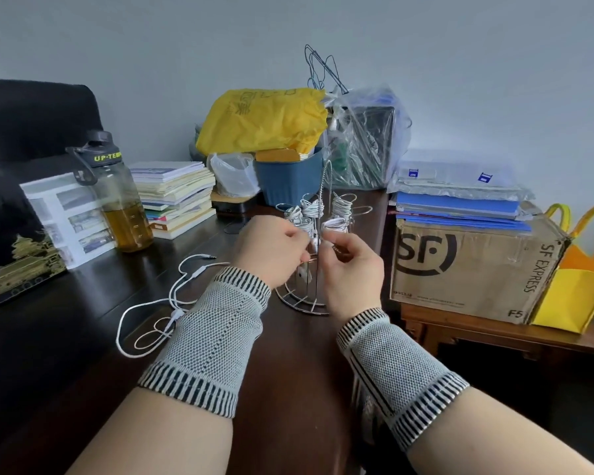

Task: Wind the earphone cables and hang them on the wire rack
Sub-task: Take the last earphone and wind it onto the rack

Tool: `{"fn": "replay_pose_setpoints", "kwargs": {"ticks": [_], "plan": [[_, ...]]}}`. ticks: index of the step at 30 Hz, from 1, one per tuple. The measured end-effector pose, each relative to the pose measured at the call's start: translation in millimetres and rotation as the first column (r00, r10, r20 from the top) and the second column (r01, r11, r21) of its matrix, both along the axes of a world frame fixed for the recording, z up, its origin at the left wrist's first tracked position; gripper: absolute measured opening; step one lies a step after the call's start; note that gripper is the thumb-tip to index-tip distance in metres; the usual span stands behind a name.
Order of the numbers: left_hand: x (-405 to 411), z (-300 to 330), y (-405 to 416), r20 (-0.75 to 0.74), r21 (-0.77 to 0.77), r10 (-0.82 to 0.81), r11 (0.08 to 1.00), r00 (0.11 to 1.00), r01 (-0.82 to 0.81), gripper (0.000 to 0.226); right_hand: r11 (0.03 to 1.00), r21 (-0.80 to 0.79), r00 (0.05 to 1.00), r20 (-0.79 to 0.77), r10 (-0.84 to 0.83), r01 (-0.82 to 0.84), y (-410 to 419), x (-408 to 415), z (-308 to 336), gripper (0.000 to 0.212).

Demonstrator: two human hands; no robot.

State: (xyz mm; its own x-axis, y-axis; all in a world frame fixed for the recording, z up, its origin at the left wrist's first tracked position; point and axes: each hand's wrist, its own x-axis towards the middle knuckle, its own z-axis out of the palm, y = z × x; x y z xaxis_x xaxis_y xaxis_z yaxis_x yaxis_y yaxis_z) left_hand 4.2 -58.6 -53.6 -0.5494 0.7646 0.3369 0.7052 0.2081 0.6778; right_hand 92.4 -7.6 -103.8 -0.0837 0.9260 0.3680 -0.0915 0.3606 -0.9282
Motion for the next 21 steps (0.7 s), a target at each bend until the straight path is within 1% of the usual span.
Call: {"fn": "replay_pose_setpoints", "kwargs": {"ticks": [2, 3, 5, 8, 10, 12, 14, 16, 19, 21], "plan": [[0, 6, -3, -0.091, 0.149, 0.1, 0.985, 0.991, -0.086, 0.025, 0.996, -0.075, 0.993, -0.108, 0.038, -0.047, -5, 1, 4, 0.016], [1, 10, -5, -0.127, 0.185, 0.12, 0.978, 0.985, -0.096, 0.019, 0.989, -0.118, 0.986, -0.155, 0.066, -0.085, -6, 1, 5, 0.015], [1, 16, -4, -0.165, 0.196, 0.081, 0.979, 0.983, -0.048, 0.011, 0.98, -0.167, 0.975, -0.208, 0.074, -0.111, -7, -1, 5, 0.015], [1, 23, 3, -0.236, 0.109, -0.041, 0.992, 0.971, 0.068, 0.017, 0.97, -0.221, 0.971, -0.234, 0.046, -0.099, -4, -2, 3, 0.016], [0, 25, 9, -0.26, 0.019, -0.117, 0.992, 0.959, 0.126, 0.021, 0.946, -0.284, 0.946, -0.32, 0.058, -0.154, -4, 0, 5, 0.014], [1, 26, 15, -0.242, -0.044, -0.17, 0.985, 0.955, 0.164, 0.027, 0.911, -0.338, 0.905, -0.417, 0.081, -0.237, -3, 6, 8, 0.012], [2, 28, 22, -0.238, -0.061, -0.177, 0.984, 0.955, 0.167, 0.028, 0.877, -0.371, 0.871, -0.482, 0.099, -0.305, -2, 11, 10, 0.012], [6, 30, 27, -0.302, -0.101, -0.149, 0.987, 0.941, 0.124, 0.022, 0.849, -0.398, 0.842, -0.531, 0.096, -0.347, -1, 14, 11, 0.011], [11, 30, 37, -0.424, -0.138, -0.126, 0.988, 0.897, 0.073, 0.012, 0.815, -0.425, 0.798, -0.599, 0.075, -0.395, 3, 19, 10, 0.014], [13, 30, 42, -0.426, -0.159, -0.135, 0.985, 0.894, 0.073, 0.013, 0.792, -0.431, 0.776, -0.625, 0.082, -0.431, 6, 22, 8, 0.016]]}}
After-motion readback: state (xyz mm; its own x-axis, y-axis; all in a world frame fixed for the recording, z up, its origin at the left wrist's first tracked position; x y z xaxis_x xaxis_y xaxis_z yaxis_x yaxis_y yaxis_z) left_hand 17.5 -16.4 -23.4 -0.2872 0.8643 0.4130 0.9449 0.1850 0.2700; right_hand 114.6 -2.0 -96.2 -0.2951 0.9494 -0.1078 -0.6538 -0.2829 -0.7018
